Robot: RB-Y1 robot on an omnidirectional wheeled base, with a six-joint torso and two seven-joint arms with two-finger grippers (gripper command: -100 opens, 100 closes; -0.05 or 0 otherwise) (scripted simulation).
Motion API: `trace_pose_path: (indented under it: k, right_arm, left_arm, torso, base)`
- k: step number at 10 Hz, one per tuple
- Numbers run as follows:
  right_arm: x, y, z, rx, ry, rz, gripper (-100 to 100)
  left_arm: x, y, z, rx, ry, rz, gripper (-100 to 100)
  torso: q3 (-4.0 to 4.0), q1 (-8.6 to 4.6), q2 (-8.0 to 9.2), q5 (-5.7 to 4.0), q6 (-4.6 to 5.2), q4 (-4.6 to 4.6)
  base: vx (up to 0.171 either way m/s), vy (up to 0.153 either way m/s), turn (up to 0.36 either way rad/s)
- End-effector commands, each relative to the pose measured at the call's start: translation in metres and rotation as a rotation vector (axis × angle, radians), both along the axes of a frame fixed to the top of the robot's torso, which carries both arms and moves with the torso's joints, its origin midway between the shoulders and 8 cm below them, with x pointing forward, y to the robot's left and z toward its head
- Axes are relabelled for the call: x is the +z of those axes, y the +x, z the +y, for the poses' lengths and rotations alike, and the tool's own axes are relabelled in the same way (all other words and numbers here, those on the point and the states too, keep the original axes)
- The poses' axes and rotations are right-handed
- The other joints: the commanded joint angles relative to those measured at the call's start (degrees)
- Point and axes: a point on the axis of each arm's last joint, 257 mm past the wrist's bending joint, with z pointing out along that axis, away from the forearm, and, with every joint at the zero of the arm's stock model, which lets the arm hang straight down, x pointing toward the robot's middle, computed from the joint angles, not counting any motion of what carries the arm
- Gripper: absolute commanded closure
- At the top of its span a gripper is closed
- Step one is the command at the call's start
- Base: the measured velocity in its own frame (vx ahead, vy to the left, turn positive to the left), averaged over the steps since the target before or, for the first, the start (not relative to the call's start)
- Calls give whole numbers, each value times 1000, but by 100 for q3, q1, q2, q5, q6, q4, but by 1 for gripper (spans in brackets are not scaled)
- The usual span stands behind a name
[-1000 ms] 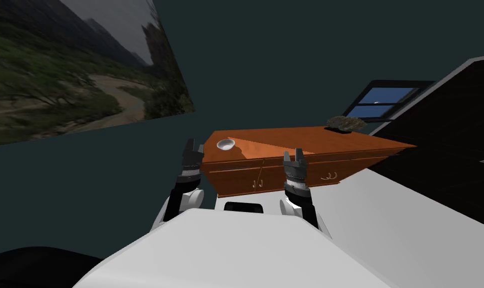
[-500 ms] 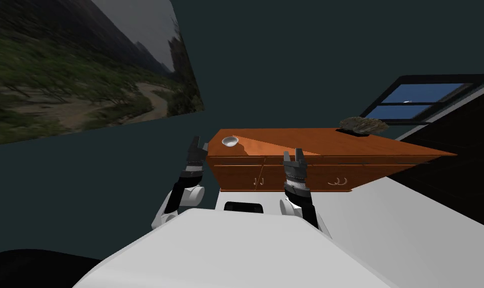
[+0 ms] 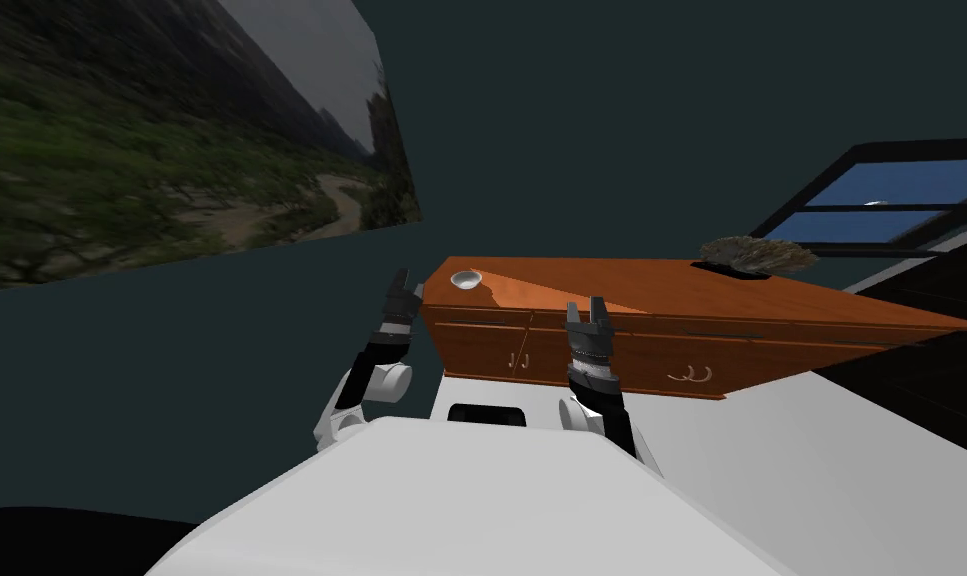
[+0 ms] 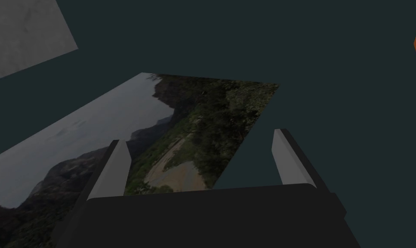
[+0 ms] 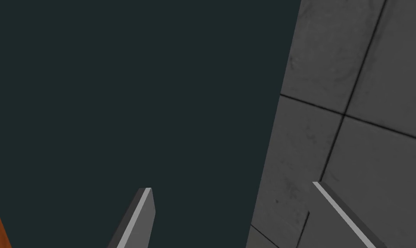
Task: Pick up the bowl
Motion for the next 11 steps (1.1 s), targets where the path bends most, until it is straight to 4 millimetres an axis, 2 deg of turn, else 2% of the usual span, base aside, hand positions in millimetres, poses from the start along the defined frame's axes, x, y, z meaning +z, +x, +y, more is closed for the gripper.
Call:
trace_pose_path:
  k: [1,4,5,6,7,11]
  right_arm:
    - [0,0,0,0,0,0,0]
    - [0,0,0,0,0,0,0]
    - [0,0,0,0,0,0,0]
    - [0,0,0,0,0,0,0]
    - [0,0,0,0,0,0,0]
    - [0,0,0,0,0,0,0]
  left_arm:
    - [0,9,-7,-25,-14,23,-100]
    - [-6,21,-12,-45,-25,72,-100]
    - [-2,28,-18,-68,-38,79,-100]
    - [-9,32,-18,-66,-37,106,-100]
    - [-4,38,-25,-89,-49,109,-100]
    - [-16,53,-31,-107,-57,186,-100]
  torso:
    - [0,0,0,0,0,0]
    - [-2,0,-3,0,-1,-1]
    - [-3,-1,-5,0,0,-1]
    - [-2,0,-3,0,-1,-1]
    - [-3,1,-5,0,1,-1]
    - [-7,6,-11,2,-1,-3]
  base:
    - [-54,-21,150]
    - [-47,-24,95]
    - [-50,-21,159]
    - [-45,-19,72]
    - [-44,-17,103]
    - [-29,-9,68]
